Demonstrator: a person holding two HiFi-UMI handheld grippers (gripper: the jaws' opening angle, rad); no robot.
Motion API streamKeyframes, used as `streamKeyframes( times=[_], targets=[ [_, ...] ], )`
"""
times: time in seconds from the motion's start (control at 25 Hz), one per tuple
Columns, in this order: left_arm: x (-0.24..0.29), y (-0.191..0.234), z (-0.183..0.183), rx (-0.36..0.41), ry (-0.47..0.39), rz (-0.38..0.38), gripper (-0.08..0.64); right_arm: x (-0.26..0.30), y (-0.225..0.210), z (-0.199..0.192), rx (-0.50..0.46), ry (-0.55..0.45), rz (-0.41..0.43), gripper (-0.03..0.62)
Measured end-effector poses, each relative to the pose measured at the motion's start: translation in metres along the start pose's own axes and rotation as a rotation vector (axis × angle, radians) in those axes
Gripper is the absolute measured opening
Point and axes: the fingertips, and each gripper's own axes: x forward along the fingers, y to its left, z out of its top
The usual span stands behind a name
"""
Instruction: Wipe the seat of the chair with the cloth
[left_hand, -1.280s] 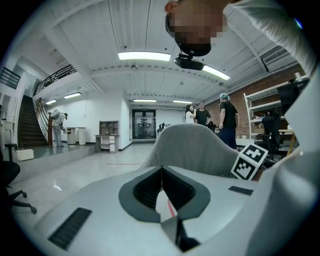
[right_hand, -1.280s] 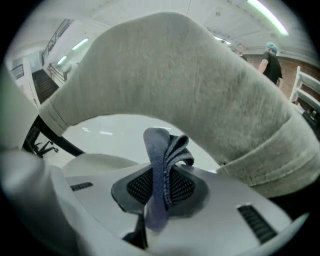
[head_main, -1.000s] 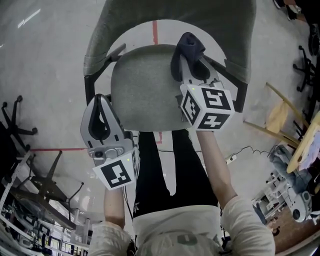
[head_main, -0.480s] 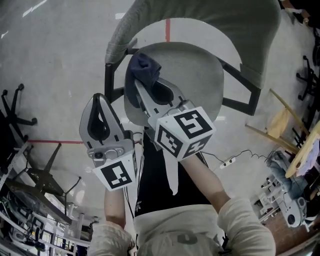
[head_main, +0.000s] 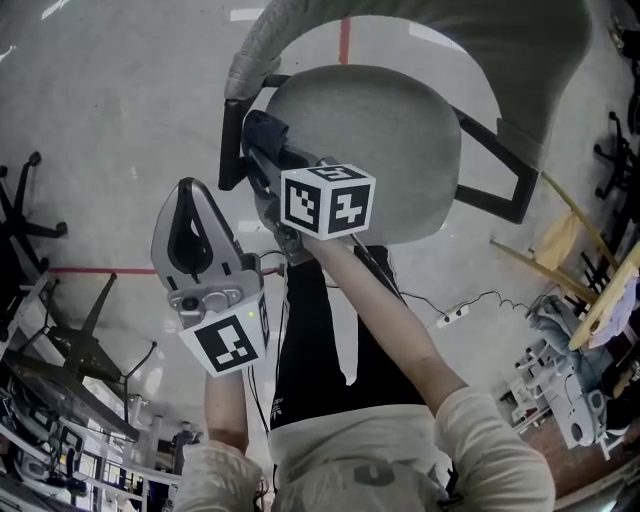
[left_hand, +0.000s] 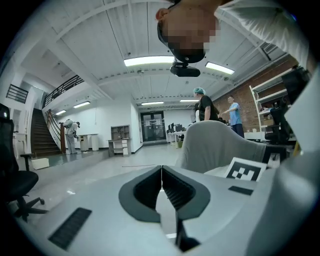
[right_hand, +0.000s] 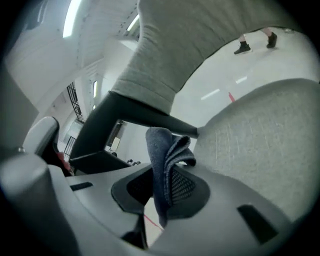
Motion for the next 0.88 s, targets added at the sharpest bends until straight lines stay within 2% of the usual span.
streamKeyframes(
  times=[0.16,0.28,0.44,0.64,0.88],
  targets=[
    [0.002,0.001,-0.001,-0.001,0.003,-0.003,0.015,0.019,-0.018,-0.013,-0.014,0.060,-0.038,0.057],
    [0.003,0.000,-0.001,-0.002,0.004,-0.005,0.015,0.026,-0.027,-0.016,-0.007,0.078,-0.051,0.057],
    [0.006,-0.002,-0.001,0.005,0.000,-0.015,0.015,0.029,-0.038,-0.015,-0.046,0.098,-0.086,0.057],
    [0.006,-0.010,-0.003,0.004,0.010,-0.023,0.015,0.022,-0.053,-0.020,-0.087,0.104,-0.127,0.057],
    [0.014,-0.029,0.004,0.004,-0.009,-0.043,0.015,0.014,-0.063,-0.018,-0.090,0.097,-0.141,0.057]
  ],
)
